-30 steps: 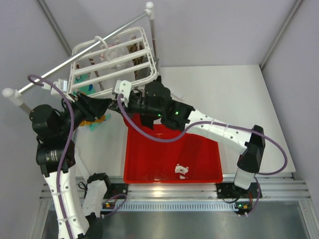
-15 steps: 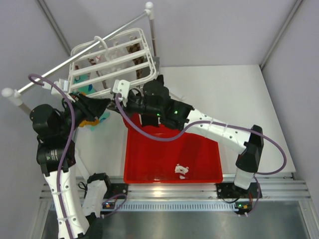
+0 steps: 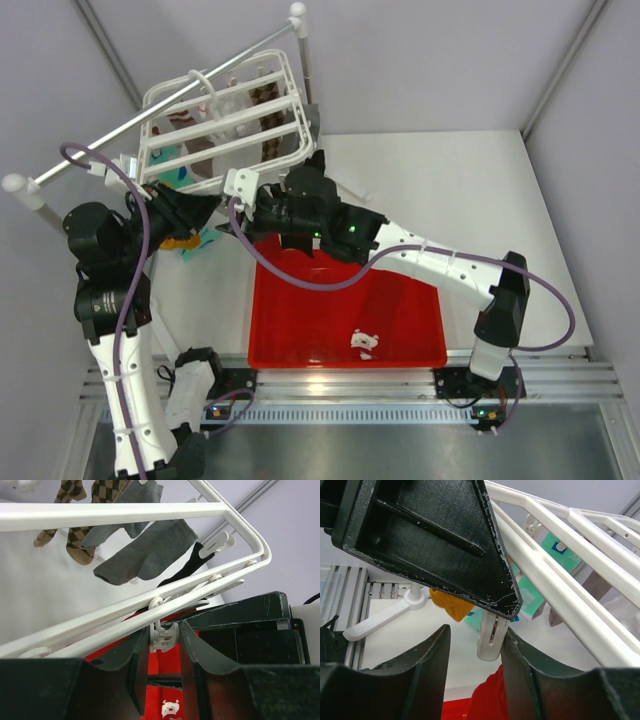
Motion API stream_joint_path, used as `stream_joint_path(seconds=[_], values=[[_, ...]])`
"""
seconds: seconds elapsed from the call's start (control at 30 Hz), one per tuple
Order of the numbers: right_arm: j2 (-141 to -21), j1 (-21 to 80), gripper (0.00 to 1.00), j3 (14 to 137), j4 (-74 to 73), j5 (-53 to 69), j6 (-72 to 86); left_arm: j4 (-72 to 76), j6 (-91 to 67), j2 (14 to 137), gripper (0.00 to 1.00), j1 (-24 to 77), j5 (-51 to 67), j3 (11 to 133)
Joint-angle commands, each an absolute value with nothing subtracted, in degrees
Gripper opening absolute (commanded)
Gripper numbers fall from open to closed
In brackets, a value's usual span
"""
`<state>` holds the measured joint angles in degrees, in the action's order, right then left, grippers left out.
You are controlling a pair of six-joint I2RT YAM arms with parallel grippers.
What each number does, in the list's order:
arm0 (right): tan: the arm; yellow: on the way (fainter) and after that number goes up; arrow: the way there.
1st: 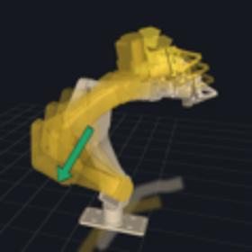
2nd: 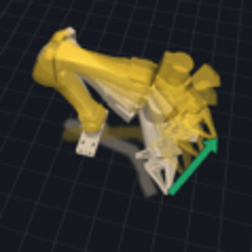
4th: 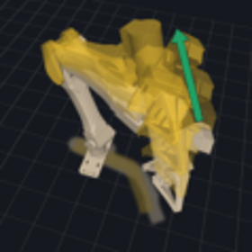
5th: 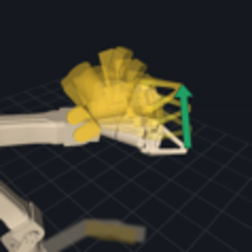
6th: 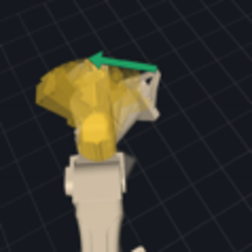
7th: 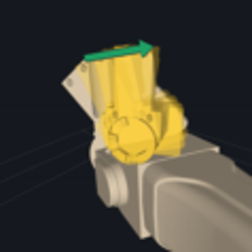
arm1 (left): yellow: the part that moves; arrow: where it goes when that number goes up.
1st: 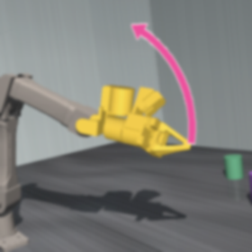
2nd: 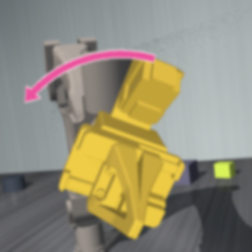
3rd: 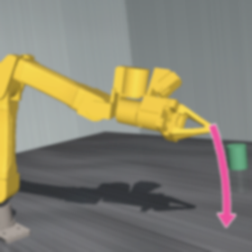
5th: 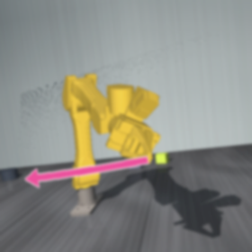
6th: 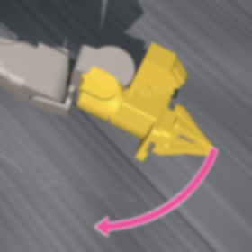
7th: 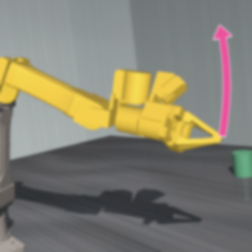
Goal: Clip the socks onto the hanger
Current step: Open the clamp at the hanger.
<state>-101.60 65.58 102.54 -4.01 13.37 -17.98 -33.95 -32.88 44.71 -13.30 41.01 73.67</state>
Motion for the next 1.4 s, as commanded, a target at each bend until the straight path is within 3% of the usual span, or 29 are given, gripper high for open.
stream_joint_path(seconds=[0.0,0.13,0.33,0.4,0.53,0.7,0.93,1.03,1.07,1.1,1.13,1.23,1.37], values=[[-98.3,66.5,0.43,101.9,-2.6,14.1,-18.5,-32.6,-33.0,45.5,0.0,-13.4,40.3,73.4],[-99.1,66.3,0.41,102.8,-2.1,13.5,-18.3,-33.1,-33.3,45.5,0.0,-13.4,40.4,73.4],[-100.5,65.8,0.11,104.4,-1.4,12.9,-17.4,-33.4,-33.7,45.2,0.0,-13.4,41.8,73.4],[-100.5,65.8,0.0,104.7,-1.4,12.8,-17.4,-33.7,-32.9,44.9,0.09,-13.4,41.8,73.6],[-100.5,65.8,0.0,104.7,-1.8,12.8,-17.4,-36.2,-28.3,44.6,0.25,-13.4,41.6,74.2],[-100.7,65.8,0.0,105.2,-2.2,13.2,-17.4,-37.7,-25.8,44.7,0.37,-13.4,41.7,74.5],[-100.9,65.8,0.0,105.7,-2.5,13.4,-17.4,-38.0,-26.1,45.2,0.37,-13.4,41.8,74.4],[-100.7,65.8,0.0,105.6,-2.7,13.8,-17.6,-37.4,-26.6,45.0,0.22,-13.3,41.7,74.3],[-100.6,65.8,0.03,105.5,-2.8,13.9,-17.5,-37.4,-26.9,45.0,0.08,-13.4,41.3,74.3],[-100.5,65.8,0.08,105.3,-2.9,14.1,-17.6,-37.1,-27.4,45.1,0.03,-13.4,41.0,74.3],[-99.9,65.8,0.2,104.9,-2.7,14.1,-17.6,-37.0,-27.7,45.1,0.0,-13.4,40.6,74.3],[-97.1,65.8,0.48,102.0,-1.9,14.5,-18.1,-36.1,-29.3,45.2,0.0,-13.4,40.6,73.8],[-92.2,65.8,0.66,95.3,-2.0,16.3,-19.2,-35.9,-30.1,45.4,0.0,-13.4,40.1,73.2]])
